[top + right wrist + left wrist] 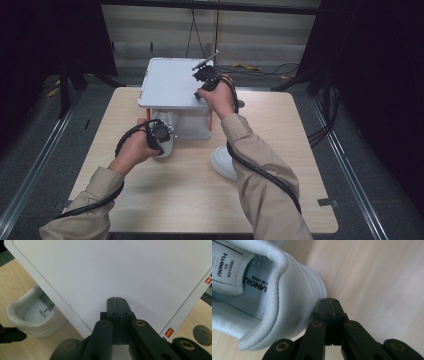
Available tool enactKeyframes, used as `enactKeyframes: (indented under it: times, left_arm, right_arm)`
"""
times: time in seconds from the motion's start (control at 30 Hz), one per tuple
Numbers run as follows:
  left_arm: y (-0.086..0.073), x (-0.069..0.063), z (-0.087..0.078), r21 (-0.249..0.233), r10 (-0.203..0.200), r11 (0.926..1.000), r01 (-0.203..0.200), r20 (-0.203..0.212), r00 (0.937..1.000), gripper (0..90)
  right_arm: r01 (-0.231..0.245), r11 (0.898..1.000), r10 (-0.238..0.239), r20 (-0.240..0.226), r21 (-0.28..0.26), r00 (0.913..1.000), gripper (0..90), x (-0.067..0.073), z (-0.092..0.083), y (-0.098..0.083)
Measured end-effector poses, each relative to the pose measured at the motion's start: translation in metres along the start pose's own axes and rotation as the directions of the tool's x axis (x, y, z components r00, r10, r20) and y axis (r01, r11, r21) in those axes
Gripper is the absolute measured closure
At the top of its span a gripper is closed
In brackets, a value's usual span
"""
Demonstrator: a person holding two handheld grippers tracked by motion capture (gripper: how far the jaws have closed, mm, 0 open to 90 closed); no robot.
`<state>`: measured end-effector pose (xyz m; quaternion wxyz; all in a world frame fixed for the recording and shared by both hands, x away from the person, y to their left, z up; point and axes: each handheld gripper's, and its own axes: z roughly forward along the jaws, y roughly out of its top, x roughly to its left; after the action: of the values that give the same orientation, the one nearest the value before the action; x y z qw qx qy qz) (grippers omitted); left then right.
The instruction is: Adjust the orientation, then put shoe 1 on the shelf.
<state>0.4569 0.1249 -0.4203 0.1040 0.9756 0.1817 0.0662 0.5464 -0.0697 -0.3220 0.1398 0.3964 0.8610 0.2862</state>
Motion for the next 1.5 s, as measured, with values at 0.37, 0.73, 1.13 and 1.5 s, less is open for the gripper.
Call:
enactKeyframes:
  times: [0.37,0.73,1.13,1.5]
  left_arm:
    - [0.006,0.021,0.006,-0.045,-0.061,0.9972,0.059,-0.025,0.9979,90.0]
    - [0.008,0.038,0.011,-0.118,-0.115,0.987,0.109,-0.045,0.9924,90.0]
    - [0.008,0.046,0.015,-0.148,-0.15,0.9792,0.139,-0.061,0.9869,90.0]
    - [0.002,0.033,-0.022,-0.192,-0.125,0.9744,0.117,-0.028,0.9918,86.0]
  right_arm:
    - [-0.009,1.0,0.009,-0.016,-0.011,0.9998,90.0,-0.002,0.001,-0.001]
    - [-0.001,1.0,0.0,-0.018,-0.011,0.9998,90.0,-0.002,0.0,-0.002]
    - [0.008,1.0,-0.009,-0.026,-0.025,0.9996,90.0,-0.004,0.001,-0.003]
    - [-0.018,0.999,0.016,-0.036,-0.04,0.9992,81.7,-0.007,-0.004,-0.009]
